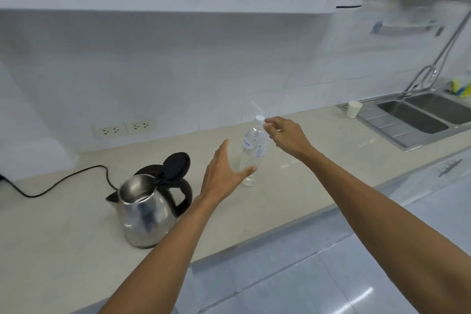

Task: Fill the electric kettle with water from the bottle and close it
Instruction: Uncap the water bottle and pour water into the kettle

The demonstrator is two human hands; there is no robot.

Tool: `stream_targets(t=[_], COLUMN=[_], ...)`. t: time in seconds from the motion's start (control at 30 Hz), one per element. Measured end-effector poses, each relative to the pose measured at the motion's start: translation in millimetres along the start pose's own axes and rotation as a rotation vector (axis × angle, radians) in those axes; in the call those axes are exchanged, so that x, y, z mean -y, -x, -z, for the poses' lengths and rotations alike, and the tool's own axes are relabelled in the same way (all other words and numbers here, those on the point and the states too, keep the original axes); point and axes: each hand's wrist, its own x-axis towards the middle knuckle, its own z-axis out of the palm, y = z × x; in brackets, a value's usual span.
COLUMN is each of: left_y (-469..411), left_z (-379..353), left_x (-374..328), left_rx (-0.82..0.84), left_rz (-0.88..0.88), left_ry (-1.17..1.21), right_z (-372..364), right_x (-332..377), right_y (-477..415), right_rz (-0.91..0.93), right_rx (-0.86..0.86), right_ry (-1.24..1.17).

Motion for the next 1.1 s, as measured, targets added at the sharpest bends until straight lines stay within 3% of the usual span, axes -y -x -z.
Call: stream_targets(t=[0.3, 0.5, 0.7, 0.87, 1.1], left_y=[-98.5, -130.0, -152.2, -159.7, -171.8], left_z=[-73.4, -110.1, -134.6, -142.2, -141.4], left_x=[10.2, 29.3, 45.2, 58.4, 79.3], left_rx=[0.013, -0.029, -0.064, -0.080, -0.038], left_rz=[0.158, 0.189, 0.225, 0.198, 0.159], left_ry=[-0.004, 0.102, 0.208, 0.215, 0.170], right_z=[-2.6, -18.0, -25.3, -31.9, -31.3], right_x=[-45.8, -54.6, -53.4, -54.6, -54.0], right_y=[-98.0, -125.4, -141.4, -146.1, -149.4], right_rz=[0.051, 0.126, 0.326, 0.429, 0.508], right_rx=[0.107, 0.095, 0.066, 0.032, 0.111], right_ry=[-0.070, 0.240, 0.456, 0.498, 0.414])
